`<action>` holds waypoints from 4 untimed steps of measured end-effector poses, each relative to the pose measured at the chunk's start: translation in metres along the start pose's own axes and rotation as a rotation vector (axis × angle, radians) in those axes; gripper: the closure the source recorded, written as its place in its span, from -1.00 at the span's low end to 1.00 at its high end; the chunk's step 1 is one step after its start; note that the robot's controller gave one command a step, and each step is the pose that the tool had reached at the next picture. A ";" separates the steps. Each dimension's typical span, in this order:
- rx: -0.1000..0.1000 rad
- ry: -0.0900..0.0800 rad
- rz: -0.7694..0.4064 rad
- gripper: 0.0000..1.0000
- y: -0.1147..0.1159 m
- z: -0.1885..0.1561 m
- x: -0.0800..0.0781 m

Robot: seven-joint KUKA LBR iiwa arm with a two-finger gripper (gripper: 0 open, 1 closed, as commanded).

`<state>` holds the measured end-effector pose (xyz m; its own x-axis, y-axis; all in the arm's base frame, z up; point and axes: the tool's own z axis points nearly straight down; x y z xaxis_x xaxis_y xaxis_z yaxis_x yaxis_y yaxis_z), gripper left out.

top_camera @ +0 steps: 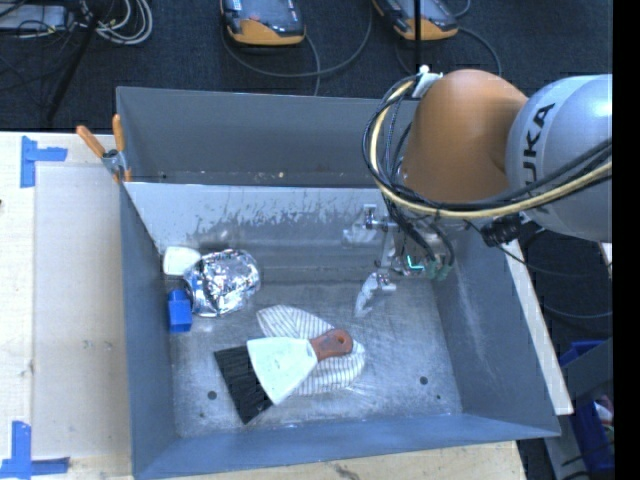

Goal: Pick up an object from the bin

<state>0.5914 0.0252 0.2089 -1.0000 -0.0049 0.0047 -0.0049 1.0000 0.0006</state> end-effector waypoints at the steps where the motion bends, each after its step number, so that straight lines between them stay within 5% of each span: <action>1: 0.000 -0.004 0.000 -1.00 0.000 -0.002 -0.001; 2: 0.001 -0.006 -0.121 -1.00 0.008 0.043 0.021; 3: 0.000 -0.001 -0.427 -1.00 0.014 0.055 0.052; 4: 0.000 -0.003 -0.409 -1.00 0.000 0.067 0.059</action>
Offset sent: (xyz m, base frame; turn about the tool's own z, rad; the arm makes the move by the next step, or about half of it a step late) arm -0.0682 0.0208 -0.1389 -0.3805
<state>0.5325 0.0247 0.1418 -0.9157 -0.4019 0.0016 -0.4019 0.9157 0.0015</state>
